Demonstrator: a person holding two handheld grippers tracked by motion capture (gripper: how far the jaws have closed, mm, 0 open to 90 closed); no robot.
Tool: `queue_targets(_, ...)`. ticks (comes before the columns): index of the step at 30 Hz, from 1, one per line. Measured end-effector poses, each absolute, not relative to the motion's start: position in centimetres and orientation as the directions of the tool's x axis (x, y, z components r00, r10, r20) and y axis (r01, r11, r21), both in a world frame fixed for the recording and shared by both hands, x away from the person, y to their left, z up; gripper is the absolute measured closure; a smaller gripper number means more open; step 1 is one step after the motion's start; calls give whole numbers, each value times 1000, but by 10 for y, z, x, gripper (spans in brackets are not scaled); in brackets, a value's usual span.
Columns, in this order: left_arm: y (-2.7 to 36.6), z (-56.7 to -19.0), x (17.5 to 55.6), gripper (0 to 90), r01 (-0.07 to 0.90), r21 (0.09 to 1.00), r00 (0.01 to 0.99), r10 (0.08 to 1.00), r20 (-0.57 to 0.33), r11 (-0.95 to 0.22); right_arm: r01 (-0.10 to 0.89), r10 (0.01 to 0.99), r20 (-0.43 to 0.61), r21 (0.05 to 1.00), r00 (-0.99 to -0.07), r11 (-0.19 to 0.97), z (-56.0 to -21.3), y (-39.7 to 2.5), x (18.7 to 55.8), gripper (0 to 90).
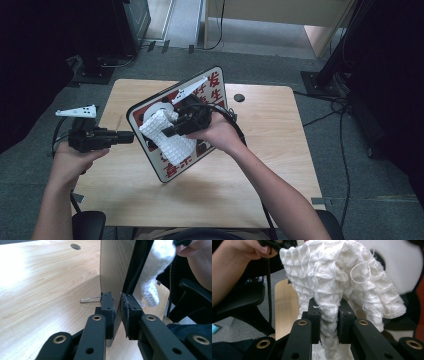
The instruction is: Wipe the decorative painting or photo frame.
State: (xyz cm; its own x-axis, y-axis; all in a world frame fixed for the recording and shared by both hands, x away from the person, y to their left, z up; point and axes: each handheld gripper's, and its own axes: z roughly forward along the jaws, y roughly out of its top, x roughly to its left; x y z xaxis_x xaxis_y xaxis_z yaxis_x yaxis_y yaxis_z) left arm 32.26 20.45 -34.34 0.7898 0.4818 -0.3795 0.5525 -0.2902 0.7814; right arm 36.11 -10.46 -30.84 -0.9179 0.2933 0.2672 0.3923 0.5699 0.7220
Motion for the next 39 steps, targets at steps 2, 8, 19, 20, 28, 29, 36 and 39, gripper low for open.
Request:
queue_targets(2, 205, -344, 324, 820, 552, 784, 789, 480, -382, -283, 388, 292, 264, 729, -919, 564, -303, -103, 362, 766)
queue_targets(8, 203, -345, 329, 830, 548, 784, 795, 475, -378, -292, 374, 293, 246, 737, -924, 563, -288, -97, 362, 765)
queue_targets(19, 198, -344, 339, 826, 523, 801, 814, 452, -366, -292, 331, 283, 203, 770, -937, 546, -264, -84, 360, 764)
queue_targets(20, 198, -344, 340, 826, 519, 803, 815, 451, -364, -291, 330, 281, 202, 768, -938, 549, -262, -82, 360, 764)
queue_targets(28, 197, -343, 341, 830, 506, 817, 824, 436, -361, -279, 325, 277, 198, 768, -940, 553, -260, -71, 365, 763)
queue_targets(29, 197, -343, 341, 834, 506, 816, 824, 435, -362, -279, 325, 277, 198, 767, -940, 554, -261, -71, 365, 763)
queue_targets(36, 196, -343, 342, 848, 504, 817, 826, 433, -360, -281, 329, 279, 202, 766, -939, 552, -264, -69, 366, 762)
queue_targets(39, 196, -343, 342, 853, 501, 818, 829, 429, -359, -282, 328, 279, 201, 766, -939, 553, -266, -68, 366, 762)
